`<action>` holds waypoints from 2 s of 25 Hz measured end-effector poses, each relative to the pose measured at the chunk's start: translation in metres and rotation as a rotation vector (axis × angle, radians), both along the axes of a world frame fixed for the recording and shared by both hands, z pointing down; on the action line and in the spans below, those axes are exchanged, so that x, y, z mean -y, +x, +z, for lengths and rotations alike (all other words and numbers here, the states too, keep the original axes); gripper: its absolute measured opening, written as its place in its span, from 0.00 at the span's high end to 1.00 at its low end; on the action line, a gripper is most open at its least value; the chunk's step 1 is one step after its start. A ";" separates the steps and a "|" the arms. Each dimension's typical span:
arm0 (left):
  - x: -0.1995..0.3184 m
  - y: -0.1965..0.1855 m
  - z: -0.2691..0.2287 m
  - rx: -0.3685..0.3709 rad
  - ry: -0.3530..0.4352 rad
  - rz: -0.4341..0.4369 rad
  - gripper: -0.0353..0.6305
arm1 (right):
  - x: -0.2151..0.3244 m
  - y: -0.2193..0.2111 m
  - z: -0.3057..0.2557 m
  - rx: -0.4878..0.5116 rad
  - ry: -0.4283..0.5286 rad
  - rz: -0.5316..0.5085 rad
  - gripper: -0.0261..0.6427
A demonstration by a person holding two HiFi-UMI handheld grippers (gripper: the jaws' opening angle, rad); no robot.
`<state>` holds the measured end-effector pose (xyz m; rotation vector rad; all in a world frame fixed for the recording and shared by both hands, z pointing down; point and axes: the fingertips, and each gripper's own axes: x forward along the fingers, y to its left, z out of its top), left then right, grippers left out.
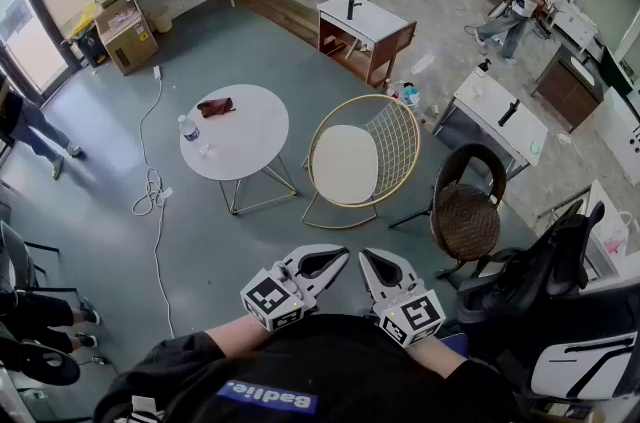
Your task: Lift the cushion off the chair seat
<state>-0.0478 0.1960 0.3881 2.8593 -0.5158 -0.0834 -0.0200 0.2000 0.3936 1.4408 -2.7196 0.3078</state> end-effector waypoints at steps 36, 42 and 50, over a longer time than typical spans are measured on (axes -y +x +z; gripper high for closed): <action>0.011 0.071 0.001 0.004 -0.025 -0.191 0.92 | 0.008 0.094 0.007 0.044 0.014 -0.099 0.92; 0.025 0.074 0.008 0.010 -0.038 -0.225 0.92 | 0.024 0.103 0.012 0.051 0.000 -0.112 0.92; 0.090 0.059 0.017 -0.019 -0.052 -0.214 0.92 | 0.086 0.101 0.015 0.021 -0.011 -0.063 0.92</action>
